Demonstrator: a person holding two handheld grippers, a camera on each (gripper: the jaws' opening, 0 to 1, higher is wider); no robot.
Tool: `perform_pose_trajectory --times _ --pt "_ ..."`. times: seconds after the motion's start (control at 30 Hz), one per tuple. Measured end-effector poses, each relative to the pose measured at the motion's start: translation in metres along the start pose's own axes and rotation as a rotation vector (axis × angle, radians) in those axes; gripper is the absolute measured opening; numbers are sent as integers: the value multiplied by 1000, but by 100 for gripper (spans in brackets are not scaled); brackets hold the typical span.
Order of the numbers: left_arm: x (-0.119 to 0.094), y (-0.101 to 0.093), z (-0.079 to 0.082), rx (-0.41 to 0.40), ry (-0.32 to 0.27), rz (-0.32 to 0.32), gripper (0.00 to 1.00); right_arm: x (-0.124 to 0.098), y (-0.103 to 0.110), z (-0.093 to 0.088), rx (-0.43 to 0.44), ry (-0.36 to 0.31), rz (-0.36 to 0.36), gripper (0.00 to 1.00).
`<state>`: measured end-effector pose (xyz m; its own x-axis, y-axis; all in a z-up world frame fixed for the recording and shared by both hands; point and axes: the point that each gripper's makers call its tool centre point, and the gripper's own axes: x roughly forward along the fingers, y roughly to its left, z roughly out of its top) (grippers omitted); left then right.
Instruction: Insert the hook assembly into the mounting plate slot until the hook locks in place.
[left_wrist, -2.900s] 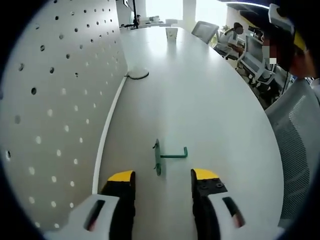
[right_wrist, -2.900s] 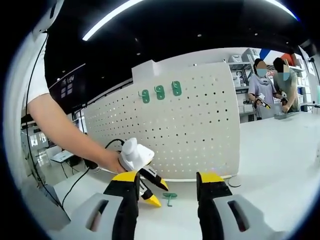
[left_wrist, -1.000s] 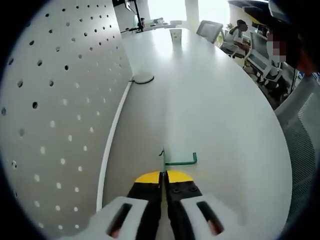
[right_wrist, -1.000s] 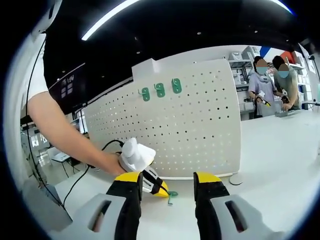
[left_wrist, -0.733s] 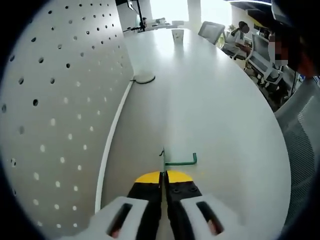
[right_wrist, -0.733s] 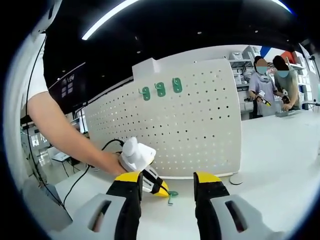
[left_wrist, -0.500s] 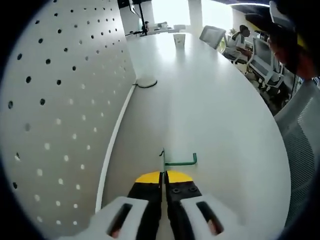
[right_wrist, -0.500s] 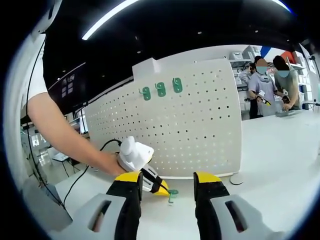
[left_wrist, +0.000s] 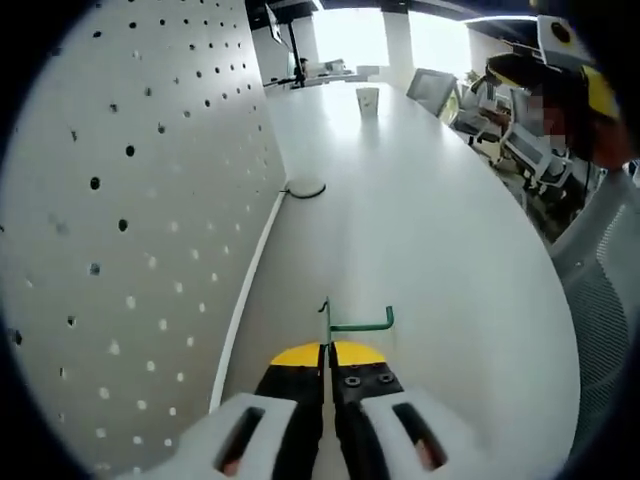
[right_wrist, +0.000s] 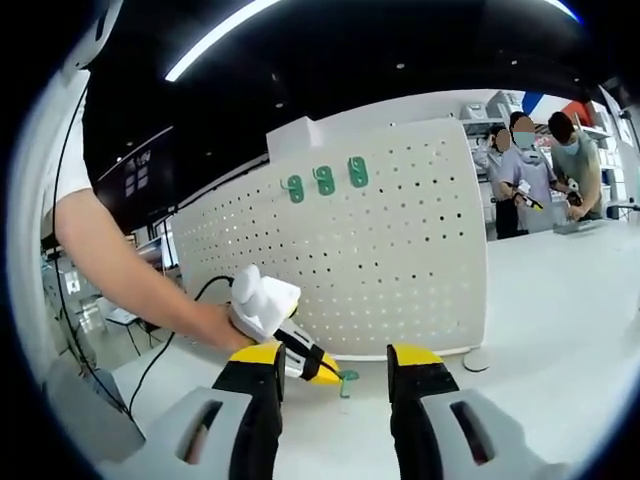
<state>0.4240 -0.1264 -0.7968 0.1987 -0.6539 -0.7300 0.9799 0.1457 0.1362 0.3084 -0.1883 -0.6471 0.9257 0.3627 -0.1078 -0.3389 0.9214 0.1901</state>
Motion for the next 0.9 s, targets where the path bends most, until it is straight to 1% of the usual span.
perform_pose_trajectory --times 0.1,0.23,0.33,0.53,0.67,0.7,0.8,0.9 --pt "-5 3 5 -8 -20 15 1 1 1 2 1 -6 1 39" --pt "-14 6 17 -15 -70 40 1 2 2 5 1 -15 4 39" --pt "-18 6 22 -21 -86 46 1 2 4 8 0 -20 8 39" --pt "-32 10 37 -51 -158 80 1 1 4 14 -5 -35 11 39" --pt "-41 12 43 -94 -188 100 1 1 5 17 -3 -43 11 39" --pt "-43 12 44 -83 -193 105 1 1 6 17 -5 -44 12 39" --pt "-50 13 48 -99 -216 115 1 0 9 20 -8 -49 18 39" --pt "-56 12 48 -111 -230 125 1 1 11 23 -11 -53 22 39"
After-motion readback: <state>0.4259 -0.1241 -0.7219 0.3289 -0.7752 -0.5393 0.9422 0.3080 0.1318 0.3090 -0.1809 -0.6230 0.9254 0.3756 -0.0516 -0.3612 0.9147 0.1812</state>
